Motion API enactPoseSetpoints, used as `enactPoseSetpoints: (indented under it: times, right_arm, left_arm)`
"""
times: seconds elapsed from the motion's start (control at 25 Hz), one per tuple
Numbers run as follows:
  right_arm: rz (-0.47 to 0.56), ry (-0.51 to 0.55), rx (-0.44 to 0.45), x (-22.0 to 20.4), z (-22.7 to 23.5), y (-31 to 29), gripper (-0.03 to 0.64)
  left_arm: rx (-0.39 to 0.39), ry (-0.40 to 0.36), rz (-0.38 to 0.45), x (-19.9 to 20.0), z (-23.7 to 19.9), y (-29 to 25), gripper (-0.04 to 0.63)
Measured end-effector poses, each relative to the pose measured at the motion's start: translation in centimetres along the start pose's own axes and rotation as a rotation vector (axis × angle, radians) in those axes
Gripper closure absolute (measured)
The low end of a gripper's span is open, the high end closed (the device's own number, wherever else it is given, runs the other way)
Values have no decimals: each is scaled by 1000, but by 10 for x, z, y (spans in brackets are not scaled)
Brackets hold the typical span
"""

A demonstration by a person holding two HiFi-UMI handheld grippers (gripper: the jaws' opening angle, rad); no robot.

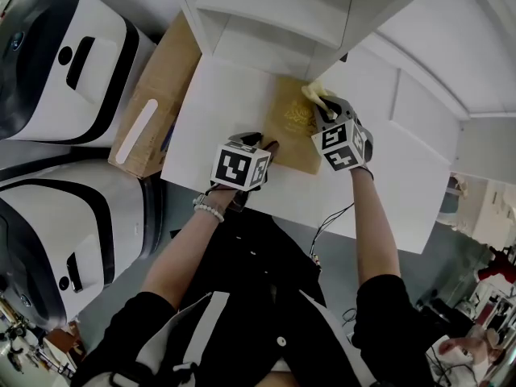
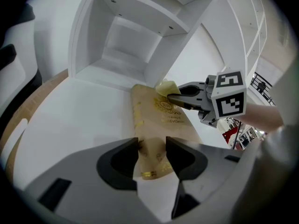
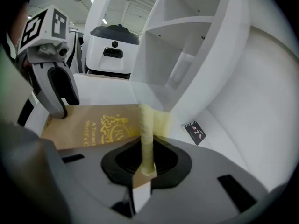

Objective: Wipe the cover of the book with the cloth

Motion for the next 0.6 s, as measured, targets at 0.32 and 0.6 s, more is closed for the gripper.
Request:
enactPoseSetpoints:
  times: [0.32, 0.6]
  right_arm:
    - [48, 24, 101, -6, -29, 16, 578]
    - [76, 63, 155, -17, -59, 34, 578]
  left_arm:
    - [5, 2, -1, 0, 0, 0, 408]
    - [1, 2, 0, 0, 0, 0, 408]
Point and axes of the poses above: the fingertips, and each gripper's own axes: y backward along the fingers, z to its right, x out of its top, the point moved 5 cm from there along y, backward along the fingers, and after that the axes turned 14 degrees about -z, right-handed, at the moved point
